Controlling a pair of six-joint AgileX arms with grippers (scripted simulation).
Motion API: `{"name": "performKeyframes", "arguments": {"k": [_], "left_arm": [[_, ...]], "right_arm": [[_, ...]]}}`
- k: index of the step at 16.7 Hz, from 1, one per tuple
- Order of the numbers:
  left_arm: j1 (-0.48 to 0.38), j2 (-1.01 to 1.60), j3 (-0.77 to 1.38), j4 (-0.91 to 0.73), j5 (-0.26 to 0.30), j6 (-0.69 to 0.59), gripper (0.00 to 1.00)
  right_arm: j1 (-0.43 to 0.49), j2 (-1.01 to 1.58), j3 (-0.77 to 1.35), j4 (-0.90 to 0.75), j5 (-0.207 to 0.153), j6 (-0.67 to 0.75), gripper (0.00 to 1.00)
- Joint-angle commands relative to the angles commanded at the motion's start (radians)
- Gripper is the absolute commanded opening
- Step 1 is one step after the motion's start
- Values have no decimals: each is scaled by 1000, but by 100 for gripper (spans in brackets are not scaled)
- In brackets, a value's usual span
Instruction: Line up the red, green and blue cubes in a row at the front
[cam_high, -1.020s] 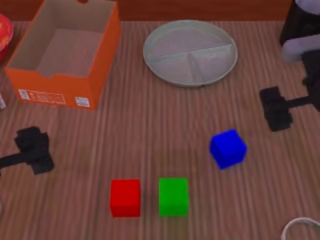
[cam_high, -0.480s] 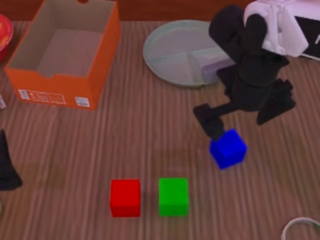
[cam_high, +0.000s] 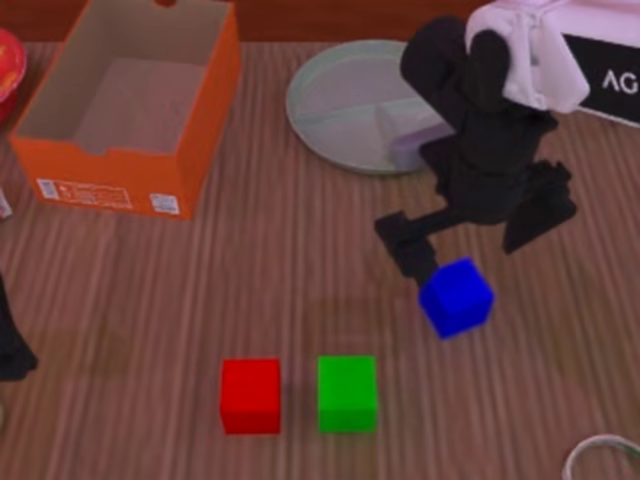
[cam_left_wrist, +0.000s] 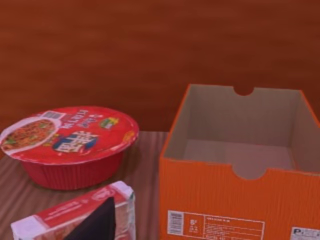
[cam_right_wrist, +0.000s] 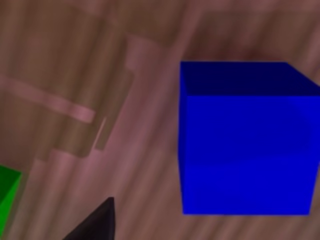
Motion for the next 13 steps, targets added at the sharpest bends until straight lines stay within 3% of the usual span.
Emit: {"name": "performKeyframes", "arguments": {"k": [9,13], "left_arm": [[0,0,0,0,0,0,100],[0,0,0,0,0,0,100]], "right_arm": [[6,93,-159,254,1,3,100],[7,103,-173,275,1,3,100]]}}
